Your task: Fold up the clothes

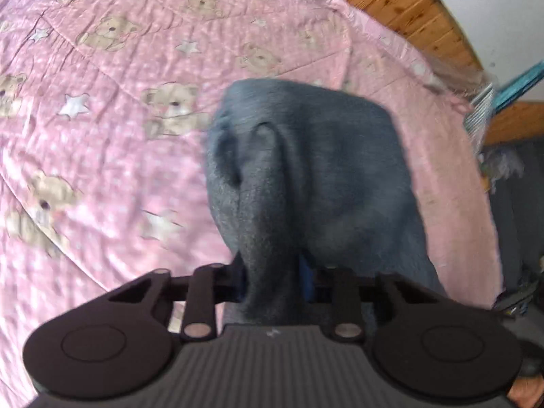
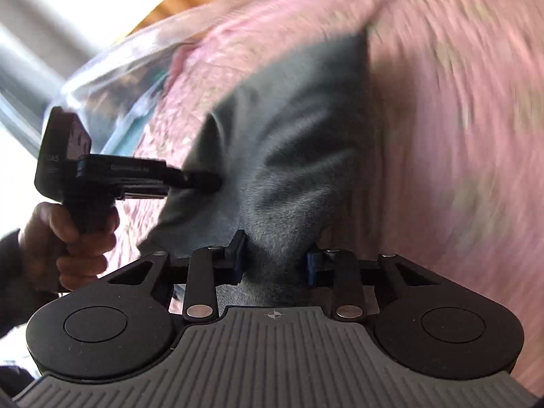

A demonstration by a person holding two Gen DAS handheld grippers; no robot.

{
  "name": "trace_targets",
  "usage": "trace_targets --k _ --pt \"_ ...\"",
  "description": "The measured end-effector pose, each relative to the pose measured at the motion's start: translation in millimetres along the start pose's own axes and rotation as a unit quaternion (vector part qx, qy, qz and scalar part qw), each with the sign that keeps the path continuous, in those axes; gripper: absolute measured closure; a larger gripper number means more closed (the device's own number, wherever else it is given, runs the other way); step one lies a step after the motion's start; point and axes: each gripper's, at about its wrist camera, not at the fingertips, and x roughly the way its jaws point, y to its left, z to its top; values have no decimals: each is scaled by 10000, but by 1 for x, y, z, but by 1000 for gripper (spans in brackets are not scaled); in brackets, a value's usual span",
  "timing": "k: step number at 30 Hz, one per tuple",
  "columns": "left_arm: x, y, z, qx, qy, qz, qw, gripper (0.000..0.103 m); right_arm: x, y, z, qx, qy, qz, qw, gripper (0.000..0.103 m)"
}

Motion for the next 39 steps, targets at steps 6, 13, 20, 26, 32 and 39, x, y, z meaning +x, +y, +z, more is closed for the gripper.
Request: trace_targets --k 6,13,20,26,32,39 --pt "28 -73 -30 41 344 -698 9970 72 -24 -79 77 -453 299 -1567 9862 46" --pt "14 -57 -19 -74 151 -932 9955 67 -100 -87 -32 2863 -1471 -251 9464 51" --pt "27 -51 4 -125 134 -852 9962 55 -41 -33 -118 4094 -1339 564 9007 38" --pt "39 -39 13 -230 69 -659 9975 55 -8 -47 -120 4709 -1638 520 8653 43" --pt "45 -28 22 -241 2 -676 9974 90 -8 -55 -124 5043 -1832 61 8439 98" --pt "38 10 32 -431 -117 -231 9987 103 -19 -44 -127 4675 -1699 -533 8659 102"
